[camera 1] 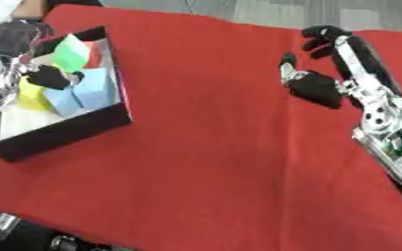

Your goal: Pick up the objects with one hand, pass them to the other hand, and then place them into the box on the other side of the table.

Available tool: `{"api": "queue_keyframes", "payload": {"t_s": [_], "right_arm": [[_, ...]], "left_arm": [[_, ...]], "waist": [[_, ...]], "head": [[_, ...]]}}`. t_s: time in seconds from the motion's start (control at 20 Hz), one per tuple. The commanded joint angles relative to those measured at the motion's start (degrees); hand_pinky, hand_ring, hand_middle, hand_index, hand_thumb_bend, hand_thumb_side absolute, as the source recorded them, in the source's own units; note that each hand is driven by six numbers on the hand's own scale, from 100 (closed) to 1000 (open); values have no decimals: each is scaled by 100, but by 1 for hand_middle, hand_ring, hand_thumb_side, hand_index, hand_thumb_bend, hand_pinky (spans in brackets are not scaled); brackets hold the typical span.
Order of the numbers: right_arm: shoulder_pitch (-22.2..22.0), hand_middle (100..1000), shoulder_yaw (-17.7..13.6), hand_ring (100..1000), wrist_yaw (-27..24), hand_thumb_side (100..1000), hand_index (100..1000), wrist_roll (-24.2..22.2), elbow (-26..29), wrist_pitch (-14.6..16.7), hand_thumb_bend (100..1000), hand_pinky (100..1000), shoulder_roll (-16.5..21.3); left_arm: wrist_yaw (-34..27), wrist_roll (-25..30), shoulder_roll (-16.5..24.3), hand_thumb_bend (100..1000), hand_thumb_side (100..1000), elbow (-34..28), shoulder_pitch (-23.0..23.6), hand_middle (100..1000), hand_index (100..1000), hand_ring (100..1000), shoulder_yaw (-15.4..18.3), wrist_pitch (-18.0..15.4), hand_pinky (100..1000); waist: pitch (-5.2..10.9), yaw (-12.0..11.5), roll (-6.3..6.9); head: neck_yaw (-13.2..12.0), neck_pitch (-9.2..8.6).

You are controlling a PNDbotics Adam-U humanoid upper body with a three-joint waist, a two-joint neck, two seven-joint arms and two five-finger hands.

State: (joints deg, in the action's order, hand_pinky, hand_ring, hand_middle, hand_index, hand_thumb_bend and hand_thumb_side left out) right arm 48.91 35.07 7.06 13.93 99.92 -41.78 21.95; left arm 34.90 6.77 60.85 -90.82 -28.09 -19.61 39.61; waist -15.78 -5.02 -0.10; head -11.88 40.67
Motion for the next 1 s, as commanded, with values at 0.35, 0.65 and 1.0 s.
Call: {"api": "queue_keyframes", "payload": {"t_s": [0.35,0.65,1.0], "right_arm": [[89,727,-57,794,-65,348,846,70,141,3,100,939,128],[35,740,-176,801,-31,317,849,111,274,46,100,939,248],[-306,763,-880,811,-400,380,841,593,752,219,100,918,753]], "left_arm": [[419,450,116,576,680,-71,-59,775,861,890,181,91,855],[-26,285,10,100,495,-456,-86,731,811,822,521,291,823],[-3087,-2237,-470,100,575,-1606,-12,588,734,698,1590,-357,823]], "waist": [[130,-8,-6],[136,-31,-5],[128,-56,-46]], "head": [[24,1],[106,14],[335,-5]]}}
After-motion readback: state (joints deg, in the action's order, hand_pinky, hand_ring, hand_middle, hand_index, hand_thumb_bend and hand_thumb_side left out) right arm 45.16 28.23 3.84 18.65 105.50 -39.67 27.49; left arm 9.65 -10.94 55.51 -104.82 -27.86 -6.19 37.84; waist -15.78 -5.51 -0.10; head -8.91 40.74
